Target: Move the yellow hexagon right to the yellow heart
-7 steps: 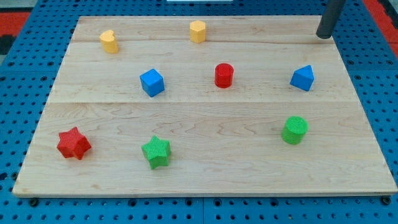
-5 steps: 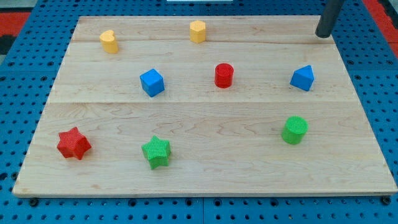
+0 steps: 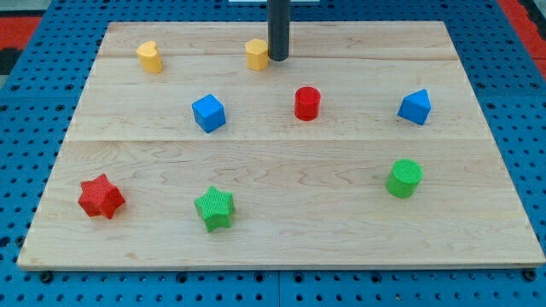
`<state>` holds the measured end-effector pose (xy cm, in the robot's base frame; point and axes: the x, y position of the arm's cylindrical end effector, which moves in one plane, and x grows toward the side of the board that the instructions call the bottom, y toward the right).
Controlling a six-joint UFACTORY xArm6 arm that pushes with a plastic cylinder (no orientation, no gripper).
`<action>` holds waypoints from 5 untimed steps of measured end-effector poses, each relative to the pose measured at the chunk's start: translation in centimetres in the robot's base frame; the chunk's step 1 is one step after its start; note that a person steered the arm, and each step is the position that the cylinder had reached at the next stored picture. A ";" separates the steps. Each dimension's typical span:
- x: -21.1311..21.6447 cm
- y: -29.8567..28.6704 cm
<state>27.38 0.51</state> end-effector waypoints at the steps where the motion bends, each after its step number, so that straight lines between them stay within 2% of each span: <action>1: -0.6 -0.5; 2: -0.3 -3.7; 3: -0.4 -11.1; 4: -0.5 -14.2; 5: 0.3 -9.0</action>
<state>27.67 -8.51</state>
